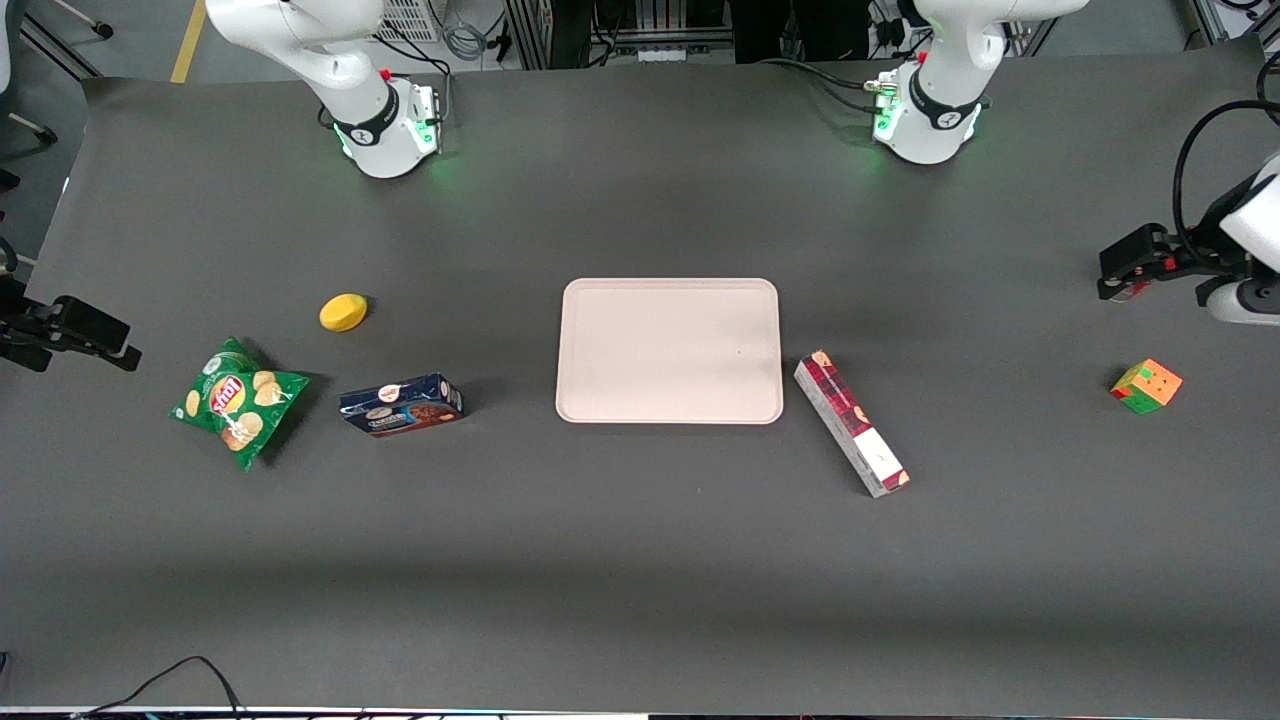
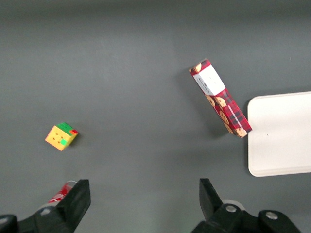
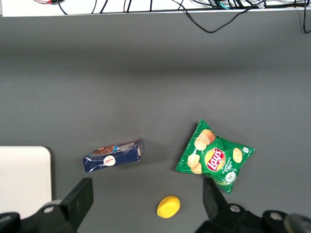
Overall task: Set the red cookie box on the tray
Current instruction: 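Move the left gripper down over the red plaid cookie box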
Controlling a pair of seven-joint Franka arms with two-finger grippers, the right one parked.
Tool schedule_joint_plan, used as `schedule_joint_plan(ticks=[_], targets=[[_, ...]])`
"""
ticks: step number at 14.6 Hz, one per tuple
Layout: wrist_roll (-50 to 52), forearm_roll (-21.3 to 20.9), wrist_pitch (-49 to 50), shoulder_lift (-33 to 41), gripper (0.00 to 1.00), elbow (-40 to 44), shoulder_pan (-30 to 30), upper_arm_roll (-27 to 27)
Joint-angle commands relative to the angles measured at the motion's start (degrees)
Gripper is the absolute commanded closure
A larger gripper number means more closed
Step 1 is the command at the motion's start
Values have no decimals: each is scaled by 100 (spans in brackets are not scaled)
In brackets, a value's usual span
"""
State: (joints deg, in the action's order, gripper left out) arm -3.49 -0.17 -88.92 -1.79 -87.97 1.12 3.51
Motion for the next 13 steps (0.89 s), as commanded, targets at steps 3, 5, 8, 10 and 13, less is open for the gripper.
schedule_joint_plan(ticks=[3,5,8,10,13], targets=[[1496,193,234,-59,0,-115,-208,211],[2261,211,200,-67,0,-229,-226,352],[3421,324,-11,-67,0,-475,-226,650],[3915,395,-317,-41,0,-834,-235,800],[4049,404,-1291,134,0,-1729,-226,932]])
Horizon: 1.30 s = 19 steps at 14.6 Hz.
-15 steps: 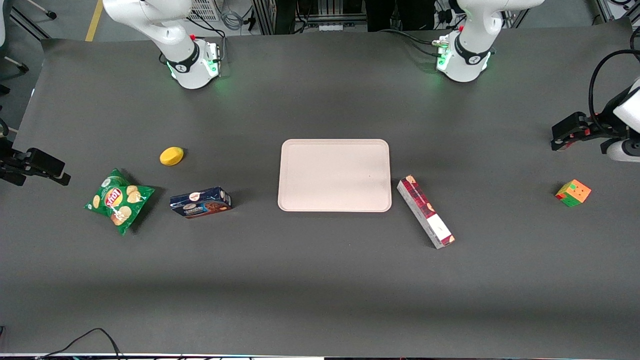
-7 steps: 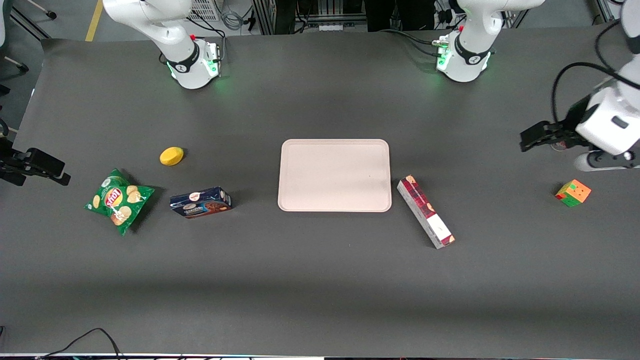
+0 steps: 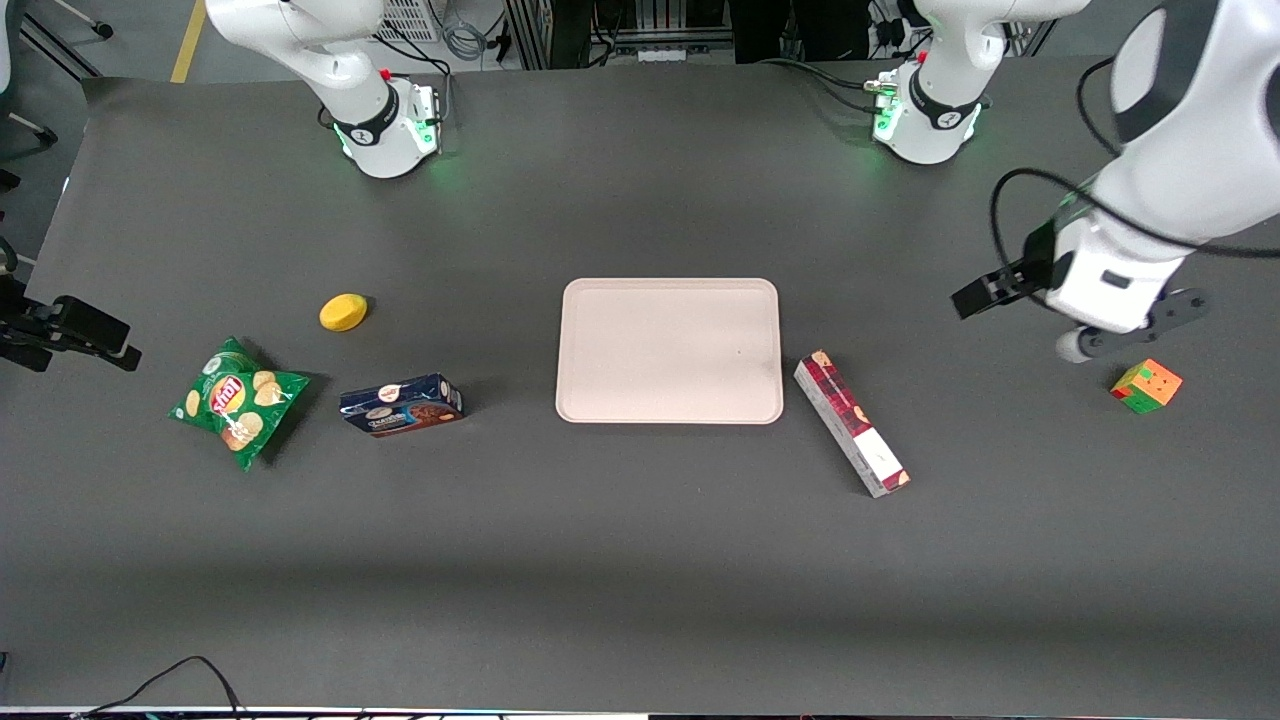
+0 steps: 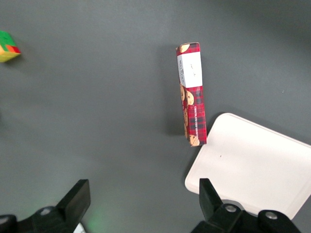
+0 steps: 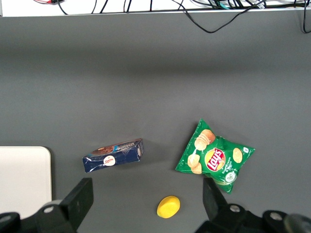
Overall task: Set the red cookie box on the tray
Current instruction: 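Move the left gripper down over the red plaid cookie box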
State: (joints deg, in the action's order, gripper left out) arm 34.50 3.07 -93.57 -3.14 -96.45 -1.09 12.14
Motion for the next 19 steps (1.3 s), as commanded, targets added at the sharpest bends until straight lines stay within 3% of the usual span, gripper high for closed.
schedule_joint_plan(ticks=[1,9,12,14,17,19], targets=[[294,79,-1195,305,0,-1189,-5,104],[778,62,-3728,-229,0,-2616,-23,509],[1224,-69,-4397,-783,0,-2607,-119,544],[1340,-446,-4477,-1038,0,-2537,-128,570],[1524,-501,-4469,-1591,0,-2046,-128,570],[1814,-754,-4469,-1881,0,-1800,-172,570]])
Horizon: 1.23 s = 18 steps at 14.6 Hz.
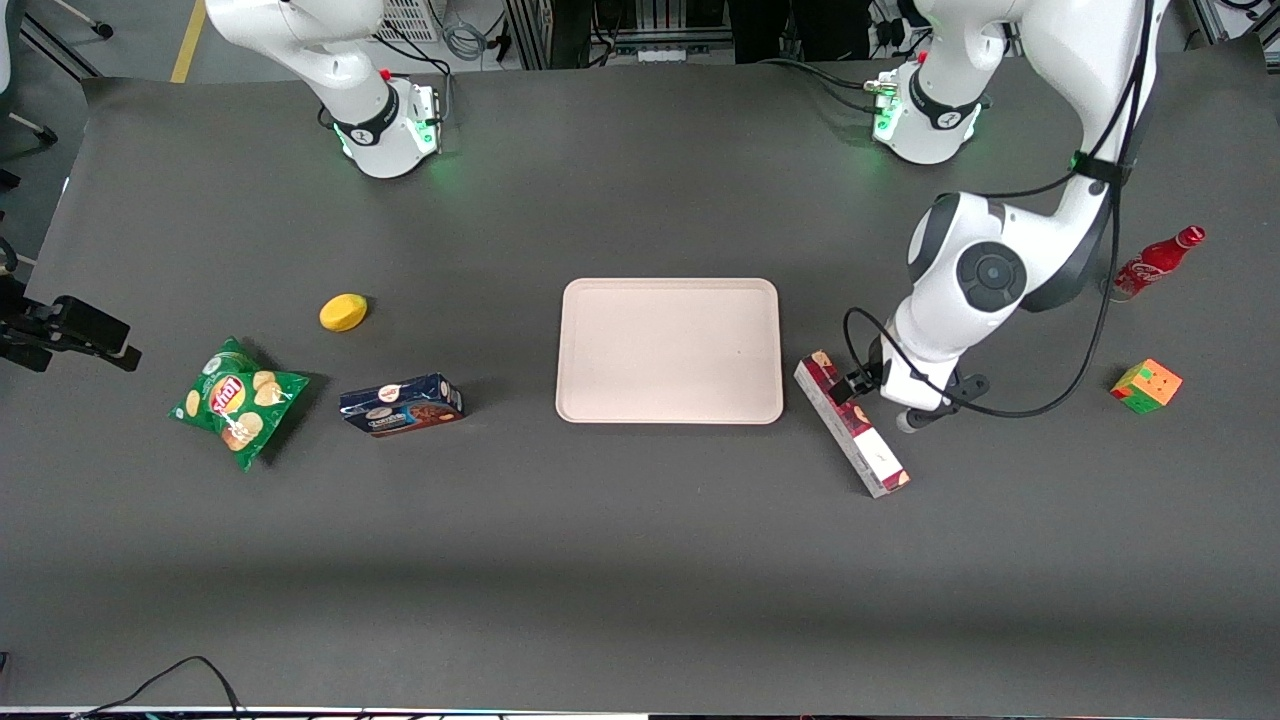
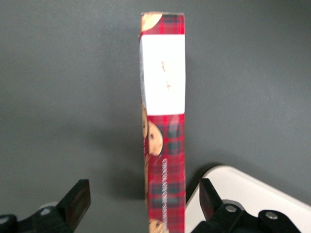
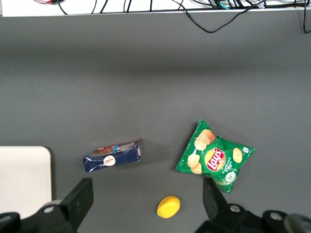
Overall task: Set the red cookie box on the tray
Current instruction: 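Close the left gripper on the cookie box and lift it upright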
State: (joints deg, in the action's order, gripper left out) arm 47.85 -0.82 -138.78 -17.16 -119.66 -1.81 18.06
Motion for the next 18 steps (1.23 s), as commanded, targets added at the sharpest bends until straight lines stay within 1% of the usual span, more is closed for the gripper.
schedule_joint_plan(ticks=[1,4,5,7,9,11,13,15,18], targets=[[645,-506,61,-638,0,671,-100,-22],[857,-542,88,-1147,0,1101,-91,-30],[1066,-551,96,-1306,0,1225,-100,-30],[1209,-813,97,-1378,0,1261,-100,-30],[1209,-850,70,-1491,0,1253,-100,-39],[1209,-1086,61,-1597,0,1261,-100,-39],[1200,-1105,44,-1668,0,1253,-100,-39],[1200,-1105,44,-1703,9,1252,-100,-39],[1209,-1105,-26,-1782,30,1261,-100,-39]])
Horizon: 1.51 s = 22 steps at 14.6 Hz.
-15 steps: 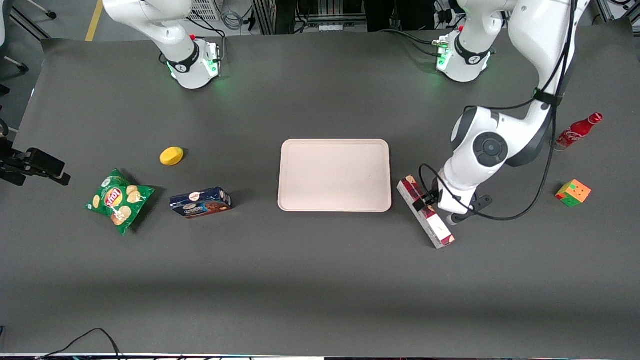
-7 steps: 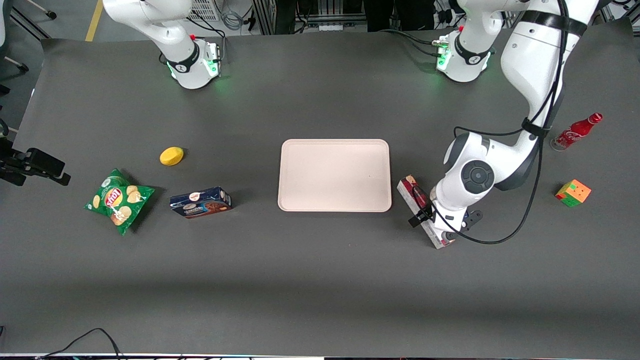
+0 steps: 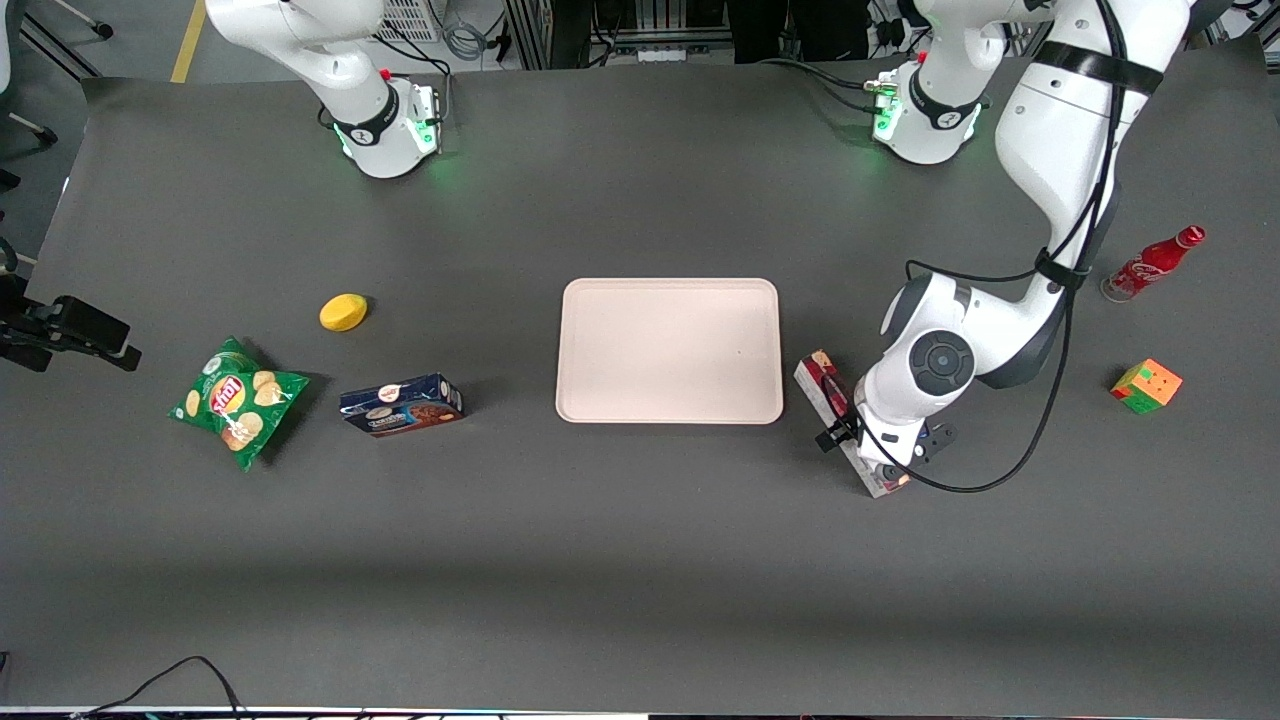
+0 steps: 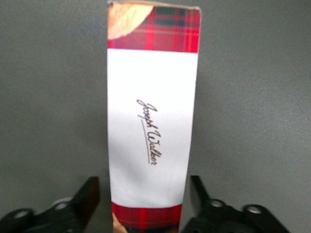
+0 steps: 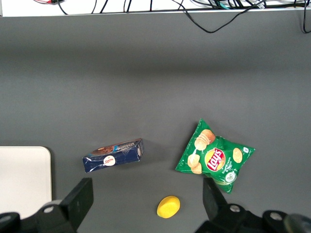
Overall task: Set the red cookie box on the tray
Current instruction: 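Close the left gripper on the cookie box and lift it upright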
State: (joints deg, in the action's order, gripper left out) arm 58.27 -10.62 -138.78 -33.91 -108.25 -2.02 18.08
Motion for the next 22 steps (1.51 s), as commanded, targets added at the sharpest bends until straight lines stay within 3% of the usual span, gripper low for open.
schedule_joint_plan(ticks=[1,4,6,9,17,20,22], targets=[[167,-124,-61,-107,33,120,-80,-41],[167,-124,-62,-125,69,129,-80,-32],[167,-124,-62,-107,80,138,-80,-32],[141,-115,401,59,81,488,-79,-32],[-227,-19,3081,710,79,2095,-53,451],[-972,541,3813,868,73,2685,-1,425],[-1230,676,3893,982,74,2713,0,407]])
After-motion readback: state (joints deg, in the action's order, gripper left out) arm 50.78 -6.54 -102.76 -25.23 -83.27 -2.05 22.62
